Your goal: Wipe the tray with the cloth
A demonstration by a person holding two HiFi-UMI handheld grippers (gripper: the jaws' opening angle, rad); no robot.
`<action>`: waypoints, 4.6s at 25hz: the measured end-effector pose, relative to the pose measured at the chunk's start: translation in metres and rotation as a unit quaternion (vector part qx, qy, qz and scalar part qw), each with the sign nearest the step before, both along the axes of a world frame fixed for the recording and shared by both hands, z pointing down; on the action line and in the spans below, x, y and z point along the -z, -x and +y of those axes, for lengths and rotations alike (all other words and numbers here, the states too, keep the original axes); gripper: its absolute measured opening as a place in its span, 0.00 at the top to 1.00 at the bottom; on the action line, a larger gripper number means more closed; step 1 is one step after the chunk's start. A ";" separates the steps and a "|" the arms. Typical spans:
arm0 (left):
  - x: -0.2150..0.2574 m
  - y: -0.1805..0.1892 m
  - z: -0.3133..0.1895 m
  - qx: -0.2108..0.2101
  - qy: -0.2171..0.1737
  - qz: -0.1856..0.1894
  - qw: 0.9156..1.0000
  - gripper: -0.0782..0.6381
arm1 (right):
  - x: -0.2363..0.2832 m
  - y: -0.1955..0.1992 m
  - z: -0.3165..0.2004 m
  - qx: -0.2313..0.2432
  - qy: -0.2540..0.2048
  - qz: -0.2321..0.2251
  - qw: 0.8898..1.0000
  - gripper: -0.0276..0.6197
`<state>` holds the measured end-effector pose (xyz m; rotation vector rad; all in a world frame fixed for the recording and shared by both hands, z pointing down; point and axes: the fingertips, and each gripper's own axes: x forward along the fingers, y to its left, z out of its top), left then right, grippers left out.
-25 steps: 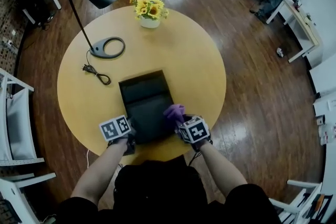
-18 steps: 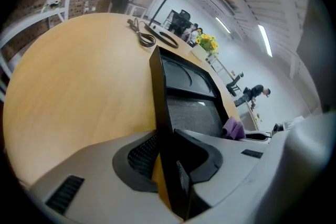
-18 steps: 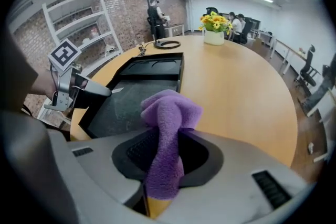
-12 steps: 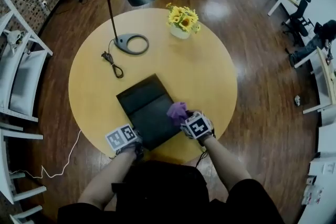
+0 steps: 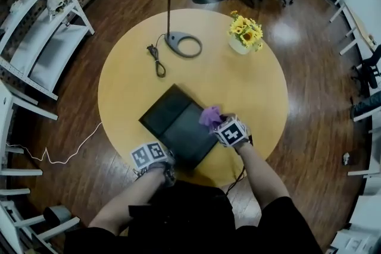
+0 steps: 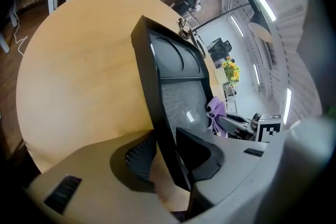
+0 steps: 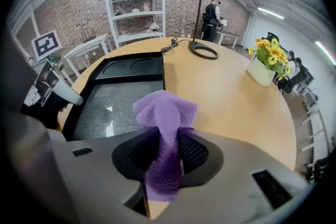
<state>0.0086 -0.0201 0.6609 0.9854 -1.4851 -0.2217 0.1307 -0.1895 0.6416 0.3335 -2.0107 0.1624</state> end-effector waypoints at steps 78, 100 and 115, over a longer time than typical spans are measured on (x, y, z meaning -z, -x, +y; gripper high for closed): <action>0.015 0.083 -0.162 -0.506 -0.113 -0.165 0.839 0.65 | -0.022 -0.048 0.183 -0.581 0.095 -0.102 0.802 0.78; 0.018 0.130 -0.066 -0.253 -0.033 -0.121 0.959 0.73 | -0.003 -0.034 0.017 -0.311 0.040 0.003 0.950 0.80; 0.008 0.071 -0.024 -0.194 -0.006 -0.045 0.980 0.71 | 0.002 -0.014 -0.049 -0.225 -0.033 0.003 0.974 0.80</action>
